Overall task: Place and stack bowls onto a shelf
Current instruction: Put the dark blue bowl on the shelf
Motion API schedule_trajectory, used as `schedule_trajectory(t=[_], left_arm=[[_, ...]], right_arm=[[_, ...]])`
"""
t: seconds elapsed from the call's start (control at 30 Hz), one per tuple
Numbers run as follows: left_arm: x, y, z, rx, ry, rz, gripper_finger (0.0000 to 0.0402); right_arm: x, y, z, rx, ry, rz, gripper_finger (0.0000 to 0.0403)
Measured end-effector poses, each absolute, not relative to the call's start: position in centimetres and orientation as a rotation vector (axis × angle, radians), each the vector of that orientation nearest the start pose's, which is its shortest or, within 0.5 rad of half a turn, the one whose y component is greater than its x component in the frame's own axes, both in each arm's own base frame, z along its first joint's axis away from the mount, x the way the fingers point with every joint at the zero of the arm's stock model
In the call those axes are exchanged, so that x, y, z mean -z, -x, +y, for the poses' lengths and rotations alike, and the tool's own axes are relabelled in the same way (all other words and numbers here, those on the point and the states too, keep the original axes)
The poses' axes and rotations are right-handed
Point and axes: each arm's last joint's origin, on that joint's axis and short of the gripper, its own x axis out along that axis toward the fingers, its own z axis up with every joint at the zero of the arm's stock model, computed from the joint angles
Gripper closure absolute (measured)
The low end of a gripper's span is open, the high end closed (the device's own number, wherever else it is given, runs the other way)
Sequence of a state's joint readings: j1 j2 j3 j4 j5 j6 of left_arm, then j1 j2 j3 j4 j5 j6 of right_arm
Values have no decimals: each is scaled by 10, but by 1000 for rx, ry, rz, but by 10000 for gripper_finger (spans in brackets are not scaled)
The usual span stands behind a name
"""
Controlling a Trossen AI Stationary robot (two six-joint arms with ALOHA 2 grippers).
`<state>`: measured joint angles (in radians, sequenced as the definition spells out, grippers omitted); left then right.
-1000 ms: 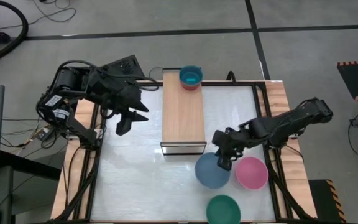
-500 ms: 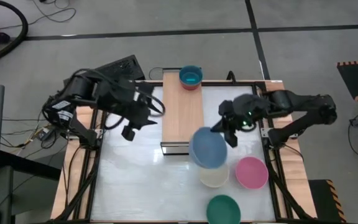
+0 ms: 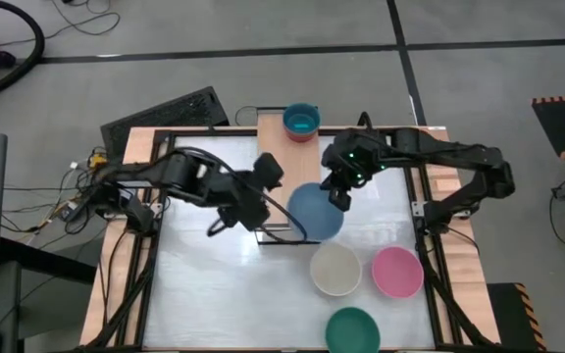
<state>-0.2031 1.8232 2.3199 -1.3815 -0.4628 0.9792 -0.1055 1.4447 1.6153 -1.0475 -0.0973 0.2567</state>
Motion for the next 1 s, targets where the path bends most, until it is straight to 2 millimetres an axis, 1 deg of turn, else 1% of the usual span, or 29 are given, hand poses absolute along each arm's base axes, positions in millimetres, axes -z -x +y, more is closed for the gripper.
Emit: schedule_trajectory(t=[0.13, 0.23, 0.3, 0.37, 0.43, 0.53, 0.57, 0.63, 0.77, 0.83, 0.9, 1.0], left_arm=[[-447, -338, -56, 217, -1254, 933, 131], [-447, -340, -57, 231, -1275, 922, 131], [-449, -341, -57, 242, -1282, 890, 132], [-451, -344, -58, 250, -1296, 855, 135], [-452, -345, -59, 281, -1314, 823, 139], [-451, -345, -61, 355, -1322, 791, 146], [-450, -346, -62, 377, -1315, 784, 147], [-447, -350, -61, 397, -1306, 785, 149], [-444, -350, -61, 422, -1299, 796, 150], [-445, -348, -61, 424, -1293, 798, 150], [-443, -346, -61, 457, -1278, 814, 150], [-441, -345, -63, 514, -1212, 800, 150]], right_arm=[[-401, -285, -28, 92, -292, 860, 376], [-412, -287, -30, 80, -260, 831, 376], [-414, -289, -32, 82, -251, 840, 376], [-420, -292, -34, 83, -246, 813, 376], [-417, -296, -37, 83, -230, 842, 376], [-419, -301, -39, 73, -220, 844, 376], [-416, -303, -39, 67, -217, 872, 376], [-415, -307, -39, 51, -213, 879, 376], [-408, -314, -35, 32, -195, 922, 376], [-408, -314, -35, 27, -188, 931, 376], [-409, -315, -31, 2, -168, 935, 376], [-411, -313, -28, -21, -136, 942, 376]])
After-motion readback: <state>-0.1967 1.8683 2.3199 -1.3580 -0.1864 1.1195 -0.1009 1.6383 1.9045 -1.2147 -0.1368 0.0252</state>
